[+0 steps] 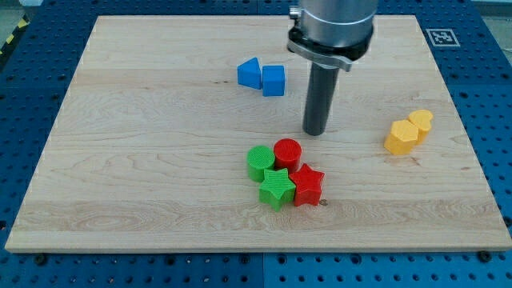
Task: Place your arm below the yellow blocks
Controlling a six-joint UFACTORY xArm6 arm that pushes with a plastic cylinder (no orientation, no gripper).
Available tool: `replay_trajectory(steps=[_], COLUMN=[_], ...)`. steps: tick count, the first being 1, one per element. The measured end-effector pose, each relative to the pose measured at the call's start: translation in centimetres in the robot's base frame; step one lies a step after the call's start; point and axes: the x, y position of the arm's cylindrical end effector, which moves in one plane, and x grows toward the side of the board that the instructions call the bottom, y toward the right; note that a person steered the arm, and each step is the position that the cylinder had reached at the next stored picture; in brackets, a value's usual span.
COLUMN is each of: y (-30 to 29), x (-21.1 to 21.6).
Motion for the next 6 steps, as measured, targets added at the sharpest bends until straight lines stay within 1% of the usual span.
replay_trajectory(steps=[1, 3, 4, 5, 6], y=[2.0, 6.4, 11.1, 15.1, 15.4], x=[1.1, 5.3, 5.9, 5.7, 2.5])
